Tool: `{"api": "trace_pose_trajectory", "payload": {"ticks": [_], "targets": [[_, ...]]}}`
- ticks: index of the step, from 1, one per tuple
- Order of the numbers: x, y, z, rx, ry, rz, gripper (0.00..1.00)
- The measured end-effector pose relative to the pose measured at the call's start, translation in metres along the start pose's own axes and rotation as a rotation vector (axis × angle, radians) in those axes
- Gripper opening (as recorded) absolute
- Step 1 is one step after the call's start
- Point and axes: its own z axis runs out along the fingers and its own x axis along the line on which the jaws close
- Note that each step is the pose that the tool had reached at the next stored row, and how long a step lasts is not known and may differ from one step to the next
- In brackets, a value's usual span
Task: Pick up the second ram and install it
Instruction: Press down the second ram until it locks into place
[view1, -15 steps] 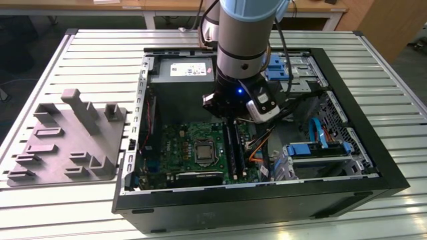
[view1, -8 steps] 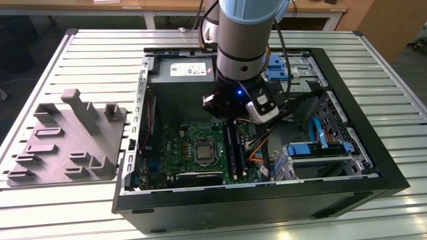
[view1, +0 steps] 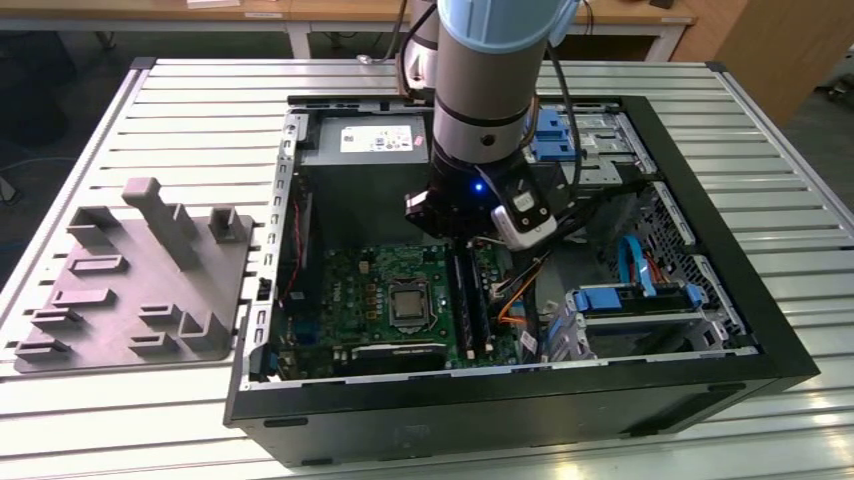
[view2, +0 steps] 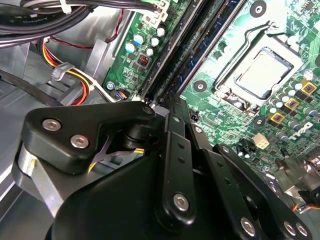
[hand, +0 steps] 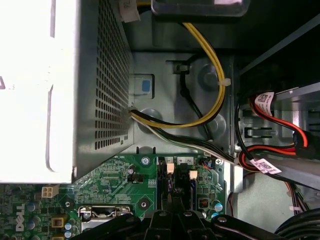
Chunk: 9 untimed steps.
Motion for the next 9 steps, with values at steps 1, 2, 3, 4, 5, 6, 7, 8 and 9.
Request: {"api": "trace_pose_trajectory", "payload": {"ticks": [1,2,3,4,5,6,7,8,9], "targets": [[0.0000,0.0000,0.0006,-0.0004,-0.0001,0.000,0.10],[0.0000,0.0000,0.0014,-0.0005,-0.0004,0.000,0.10],[0.0000,-0.0001,0.0020,-0.0003,-0.0004,0.000,0.10],[0.0001,-0.0001,0.0025,-0.0001,-0.0005,0.000,0.10],[0.0001,-0.0002,0.0025,0.0001,-0.0004,0.000,0.10],[0.0001,-0.0002,0.0025,0.0001,-0.0004,0.000,0.10],[0.0001,-0.0002,0.0026,0.0002,-0.0004,0.000,0.10],[0.0001,-0.0001,0.0026,0.0001,-0.0005,0.000,0.10],[0.0001,-0.0001,0.0027,0.0000,-0.0005,0.000,0.10]]}}
